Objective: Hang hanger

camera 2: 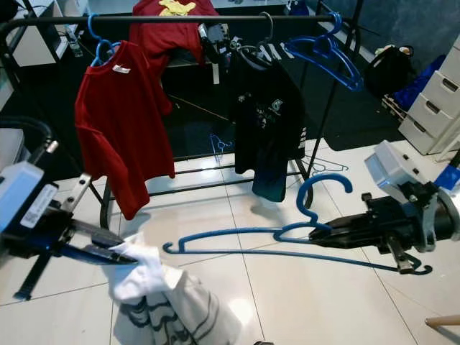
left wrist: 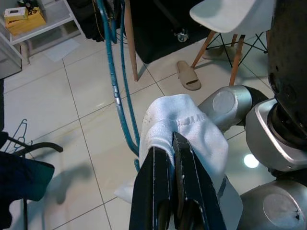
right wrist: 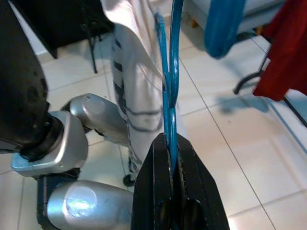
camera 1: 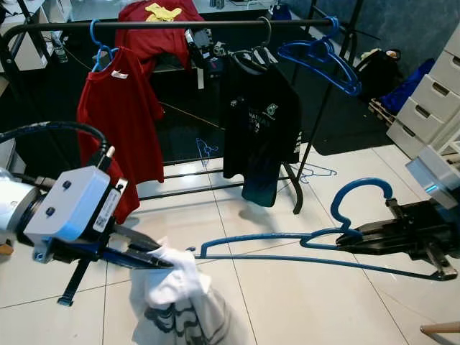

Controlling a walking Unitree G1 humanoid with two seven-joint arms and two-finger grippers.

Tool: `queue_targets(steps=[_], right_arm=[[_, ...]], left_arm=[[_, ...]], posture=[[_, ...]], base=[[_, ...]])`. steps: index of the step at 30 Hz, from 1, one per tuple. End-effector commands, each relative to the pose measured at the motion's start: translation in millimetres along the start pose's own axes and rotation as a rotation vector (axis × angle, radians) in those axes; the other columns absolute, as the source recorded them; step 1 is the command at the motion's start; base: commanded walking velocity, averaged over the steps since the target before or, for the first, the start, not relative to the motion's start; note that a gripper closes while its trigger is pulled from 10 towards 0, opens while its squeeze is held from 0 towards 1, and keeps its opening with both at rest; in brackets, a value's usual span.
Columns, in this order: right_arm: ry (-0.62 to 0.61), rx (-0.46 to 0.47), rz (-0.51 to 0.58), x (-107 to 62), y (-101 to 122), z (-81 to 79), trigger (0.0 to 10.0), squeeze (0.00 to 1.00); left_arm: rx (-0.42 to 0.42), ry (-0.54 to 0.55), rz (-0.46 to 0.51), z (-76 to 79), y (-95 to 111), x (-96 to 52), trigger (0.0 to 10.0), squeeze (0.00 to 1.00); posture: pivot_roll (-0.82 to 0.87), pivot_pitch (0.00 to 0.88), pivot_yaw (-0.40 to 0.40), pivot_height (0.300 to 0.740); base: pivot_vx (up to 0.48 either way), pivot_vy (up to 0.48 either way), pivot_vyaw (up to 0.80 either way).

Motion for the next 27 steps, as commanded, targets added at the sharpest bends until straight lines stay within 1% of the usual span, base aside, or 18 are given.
queue_targets(steps=[1, 6, 12, 16, 20, 27], right_arm=[[0.044, -0.007, 0.001, 5.1, 2, -4.6, 10.0, 0.00], [0.064, 0.006, -0.001, 9.3, -1, -6.9, 10.0, 0.00], [0.067, 0.010, -0.003, 9.7, -1, -7.0, 10.0, 0.00], [0.046, 0.015, -0.011, 6.6, -2, -4.4, 10.0, 0.00], [0.007, 0.024, -0.023, -1.6, -3, -2.2, 10.0, 0.00], [-0.009, 0.028, -0.031, -5.7, -5, -3.1, 10.0, 0.00]], left_arm=[[0.027, 0.008, 0.001, -2.2, 1, 1.6, 10.0, 0.00], [0.017, 0.010, 0.008, -1.6, 0, 2.5, 10.0, 0.00], [0.016, 0.005, 0.010, -0.4, 0, 3.0, 10.0, 0.00], [0.015, 0.004, 0.006, -0.2, 0, 1.5, 10.0, 0.00], [0.008, 0.012, -0.004, -0.5, -1, -2.8, 10.0, 0.00], [0.002, 0.009, -0.019, 0.1, -4, -5.9, 10.0, 0.00]], posture=[[-0.12, 0.134, 0.011, 0.740], [-0.12, 0.135, 0.011, 0.740], [-0.12, 0.134, 0.011, 0.740], [-0.12, 0.134, 0.010, 0.740], [-0.12, 0.136, 0.011, 0.740], [-0.13, 0.135, 0.014, 0.740]], base=[[0.000, 0.000, 0.00], [0.000, 0.000, 0.00], [0.000, 0.000, 0.00], [0.000, 0.000, 0.00], [0.000, 0.000, 0.00], [0.000, 0.000, 0.00]])
Point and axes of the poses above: a point about 5 cm out from each wrist's last joint towards the gripper, its own x axis pointing out of the wrist towards the gripper, its own y axis along the axis of the wrist's last joint, z = x × y, the point moved 2 cm from there along x, pointing out of the wrist towards the gripper, and after that the axes turned 8 degrees about x, right-handed, at the moved point
